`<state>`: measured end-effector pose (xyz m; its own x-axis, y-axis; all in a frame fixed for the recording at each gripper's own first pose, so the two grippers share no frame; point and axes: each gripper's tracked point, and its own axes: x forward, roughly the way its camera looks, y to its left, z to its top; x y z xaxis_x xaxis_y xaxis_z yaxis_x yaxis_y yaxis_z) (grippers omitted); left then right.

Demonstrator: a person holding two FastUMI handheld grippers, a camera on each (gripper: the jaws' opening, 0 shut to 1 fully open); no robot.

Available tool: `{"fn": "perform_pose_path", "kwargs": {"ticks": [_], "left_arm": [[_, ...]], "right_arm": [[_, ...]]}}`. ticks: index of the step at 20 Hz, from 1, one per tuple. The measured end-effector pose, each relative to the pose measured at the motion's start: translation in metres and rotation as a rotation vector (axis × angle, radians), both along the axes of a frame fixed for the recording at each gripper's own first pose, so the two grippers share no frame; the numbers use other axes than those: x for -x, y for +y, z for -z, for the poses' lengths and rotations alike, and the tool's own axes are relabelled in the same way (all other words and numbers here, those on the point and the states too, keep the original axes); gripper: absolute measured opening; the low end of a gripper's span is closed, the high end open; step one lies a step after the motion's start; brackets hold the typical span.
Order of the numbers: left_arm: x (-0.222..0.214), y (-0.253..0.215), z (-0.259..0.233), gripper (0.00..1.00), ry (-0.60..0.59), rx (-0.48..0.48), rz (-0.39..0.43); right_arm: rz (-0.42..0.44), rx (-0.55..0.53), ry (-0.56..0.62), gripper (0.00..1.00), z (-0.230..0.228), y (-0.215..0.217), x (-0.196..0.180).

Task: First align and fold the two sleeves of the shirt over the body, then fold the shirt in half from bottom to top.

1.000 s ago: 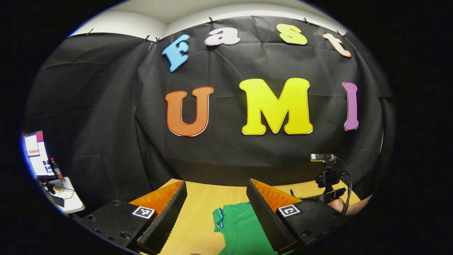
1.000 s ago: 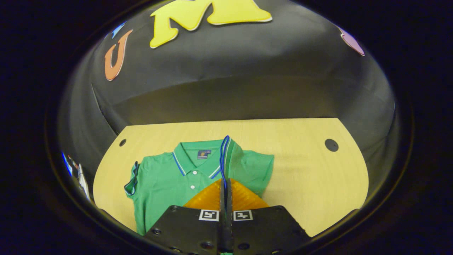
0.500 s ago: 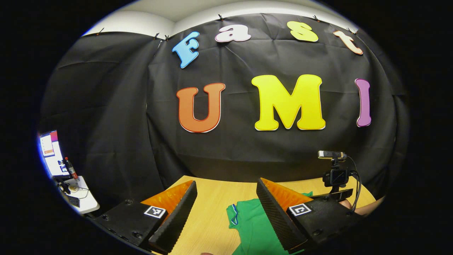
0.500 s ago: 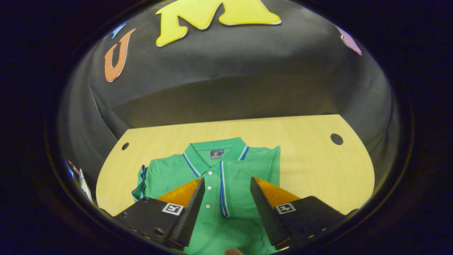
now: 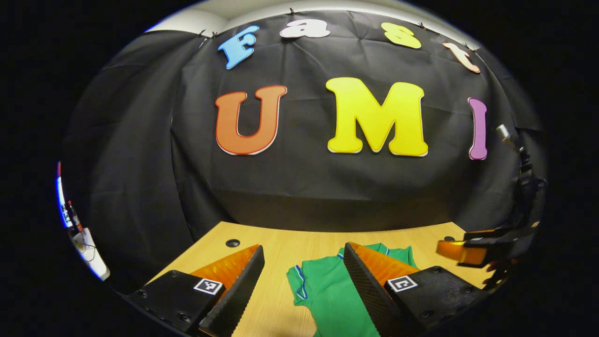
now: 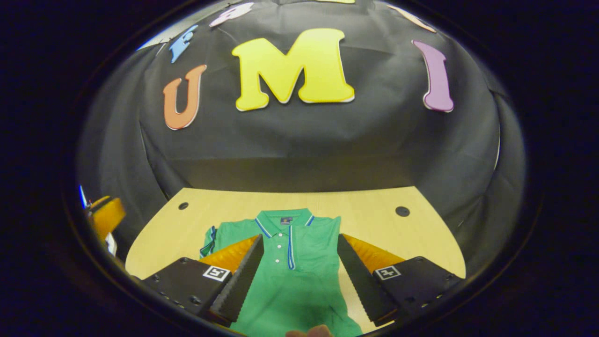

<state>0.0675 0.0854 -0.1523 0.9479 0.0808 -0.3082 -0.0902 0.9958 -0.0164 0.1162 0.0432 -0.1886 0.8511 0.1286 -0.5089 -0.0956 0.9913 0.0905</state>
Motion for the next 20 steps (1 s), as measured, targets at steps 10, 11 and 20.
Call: {"fn": "perform_pose_path", "kwargs": {"ticks": [10,11,20], "left_arm": [[-0.072,0.013,0.153,1.00,0.205,-0.031,0.070],[-0.078,0.019,0.179,1.00,0.253,-0.045,0.066],[-0.093,0.027,0.247,0.80,0.367,-0.038,0.090]], "right_arm": [[0.076,0.093,-0.152,0.96,-0.071,-0.043,0.054],[0.089,0.094,-0.135,0.96,-0.068,-0.048,0.059],[0.165,0.077,-0.060,0.96,-0.053,-0.074,0.066]]}}
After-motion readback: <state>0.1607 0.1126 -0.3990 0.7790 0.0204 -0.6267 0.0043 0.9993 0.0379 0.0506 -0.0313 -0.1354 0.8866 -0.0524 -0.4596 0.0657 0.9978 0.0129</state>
